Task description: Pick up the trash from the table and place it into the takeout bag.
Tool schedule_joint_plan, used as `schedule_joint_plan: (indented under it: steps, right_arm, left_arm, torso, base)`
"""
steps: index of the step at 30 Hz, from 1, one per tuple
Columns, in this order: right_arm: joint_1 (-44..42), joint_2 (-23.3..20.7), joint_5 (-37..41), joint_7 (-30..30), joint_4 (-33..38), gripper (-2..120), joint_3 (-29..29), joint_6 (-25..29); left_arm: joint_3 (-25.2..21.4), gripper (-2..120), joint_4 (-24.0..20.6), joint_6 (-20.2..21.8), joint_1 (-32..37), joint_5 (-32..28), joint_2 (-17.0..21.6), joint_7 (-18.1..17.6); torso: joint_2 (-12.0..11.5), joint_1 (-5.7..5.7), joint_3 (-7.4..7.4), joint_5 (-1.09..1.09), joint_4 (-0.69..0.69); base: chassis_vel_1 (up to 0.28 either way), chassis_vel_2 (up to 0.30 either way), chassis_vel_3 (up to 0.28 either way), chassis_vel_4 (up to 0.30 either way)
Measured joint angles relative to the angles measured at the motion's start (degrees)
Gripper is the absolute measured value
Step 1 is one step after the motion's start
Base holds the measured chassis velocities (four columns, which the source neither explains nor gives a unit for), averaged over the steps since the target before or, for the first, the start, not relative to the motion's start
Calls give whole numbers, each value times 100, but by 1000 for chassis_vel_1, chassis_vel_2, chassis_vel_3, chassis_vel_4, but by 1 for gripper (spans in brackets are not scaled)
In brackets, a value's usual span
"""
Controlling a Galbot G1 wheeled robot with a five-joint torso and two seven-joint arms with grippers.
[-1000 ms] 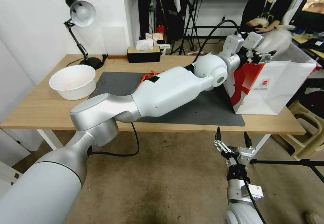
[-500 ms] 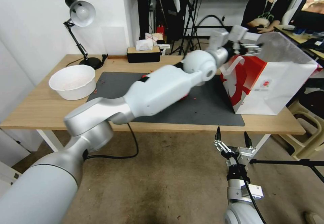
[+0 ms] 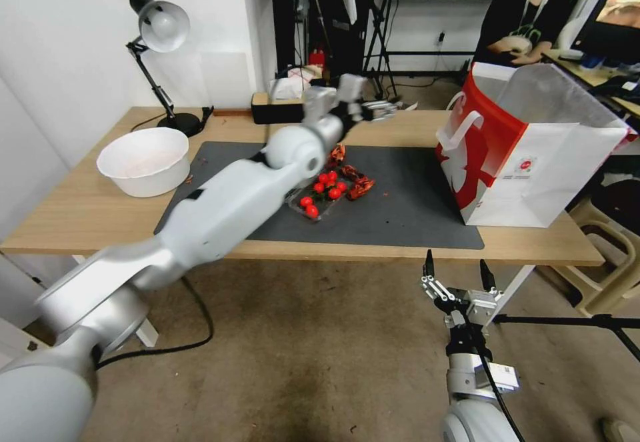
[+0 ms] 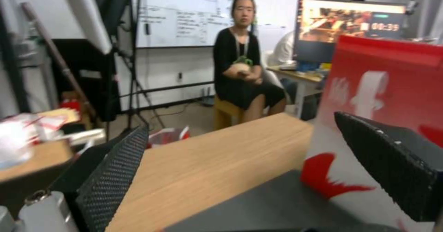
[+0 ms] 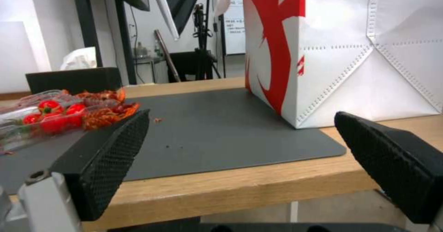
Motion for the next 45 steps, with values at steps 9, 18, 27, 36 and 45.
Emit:
schedule_joint_plan:
  steps: [9,18,27,36,45]
  right_arm:
    - [-24,-35,-8,-6,35,100,-16,-19]
    - [-51,-48,-26,-13,79,100,-66,-32]
    - [-60,-28,-107,-19,73,100,-182,-15]
    - [-77,-11,-126,-14,37,100,-191,36]
    - [-61,-12,-127,-13,-7,100,-215,63]
  left_arm:
    - [-786,100,-783,-25,957,171,1227,-17]
    - [-2093,100,-1926,-173,2749,571,2226,10]
    - [-3703,100,-3094,-678,4903,1123,3115,129]
    - [-4903,100,-3487,-1372,6902,2117,2905,124]
    - [-5748,100,-3746,-1822,8230,2784,2302,166]
  torso:
    - [0,0,-1,0,1]
    - [0,0,-1,0,-1]
    - [1,-1,-1,2,1]
    - [1,-1,-1,3,0]
    - [1,-1,-1,2,-1]
  base:
    - [0,0,0,0]
    - [0,0,0,0]
    - [0,0,0,0]
    - [0,0,0,0]
    - [0,0,0,0]
